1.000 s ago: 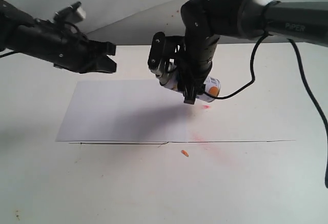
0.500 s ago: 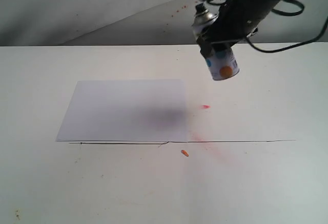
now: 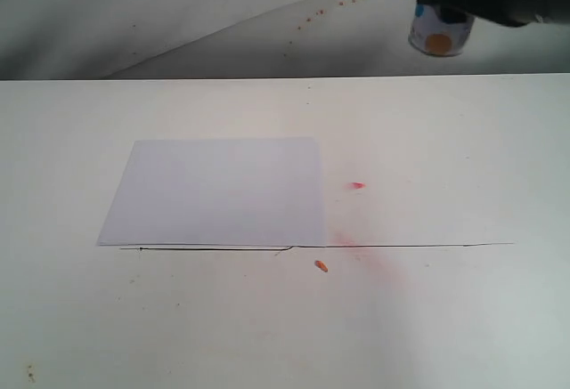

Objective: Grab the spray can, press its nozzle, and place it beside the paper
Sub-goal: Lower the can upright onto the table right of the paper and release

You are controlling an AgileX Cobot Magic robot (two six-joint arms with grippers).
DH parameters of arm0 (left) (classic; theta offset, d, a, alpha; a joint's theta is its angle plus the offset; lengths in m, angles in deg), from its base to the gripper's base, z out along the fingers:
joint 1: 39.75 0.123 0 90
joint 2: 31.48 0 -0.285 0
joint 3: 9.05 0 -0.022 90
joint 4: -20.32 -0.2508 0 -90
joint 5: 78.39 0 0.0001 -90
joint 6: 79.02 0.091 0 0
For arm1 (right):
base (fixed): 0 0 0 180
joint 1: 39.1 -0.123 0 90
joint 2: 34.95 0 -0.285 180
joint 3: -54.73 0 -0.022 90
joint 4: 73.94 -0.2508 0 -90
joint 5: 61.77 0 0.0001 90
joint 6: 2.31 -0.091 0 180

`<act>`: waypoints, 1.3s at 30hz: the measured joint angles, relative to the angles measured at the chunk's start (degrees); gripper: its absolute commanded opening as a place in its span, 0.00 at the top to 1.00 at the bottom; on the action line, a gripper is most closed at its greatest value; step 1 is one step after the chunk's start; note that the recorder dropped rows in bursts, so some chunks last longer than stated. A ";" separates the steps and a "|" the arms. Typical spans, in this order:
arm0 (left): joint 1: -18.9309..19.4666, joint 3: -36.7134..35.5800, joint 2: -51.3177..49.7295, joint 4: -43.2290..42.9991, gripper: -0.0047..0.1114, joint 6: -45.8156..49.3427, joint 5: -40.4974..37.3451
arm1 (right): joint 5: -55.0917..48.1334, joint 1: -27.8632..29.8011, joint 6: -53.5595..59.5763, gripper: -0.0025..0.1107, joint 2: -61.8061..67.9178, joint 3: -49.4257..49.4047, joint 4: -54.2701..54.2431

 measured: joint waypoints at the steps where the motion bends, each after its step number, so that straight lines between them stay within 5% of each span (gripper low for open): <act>1: 0.00 -0.12 0.00 0.00 0.96 0.00 0.00 | 3.90 0.00 0.15 0.98 -1.03 -3.16 0.21; 11: 0.00 -1.15 0.00 0.00 0.96 0.00 -1.18 | 28.59 0.00 -6.64 0.98 3.55 -17.38 14.15; 15: 0.00 -1.15 0.00 0.00 0.96 0.00 -1.31 | 46.55 0.00 -13.23 0.98 16.90 -17.48 21.87; 19: 0.00 -1.15 0.00 0.00 0.96 0.00 -2.11 | 54.02 0.00 -17.29 0.98 29.19 -15.18 24.03; 26: 0.00 -1.15 0.00 0.00 0.96 0.00 -3.11 | 46.59 0.00 -22.21 0.98 37.50 -6.12 27.92; 39: 0.00 -1.15 0.00 0.00 0.96 0.24 -3.11 | 40.06 0.00 -24.92 0.98 38.00 -4.82 27.93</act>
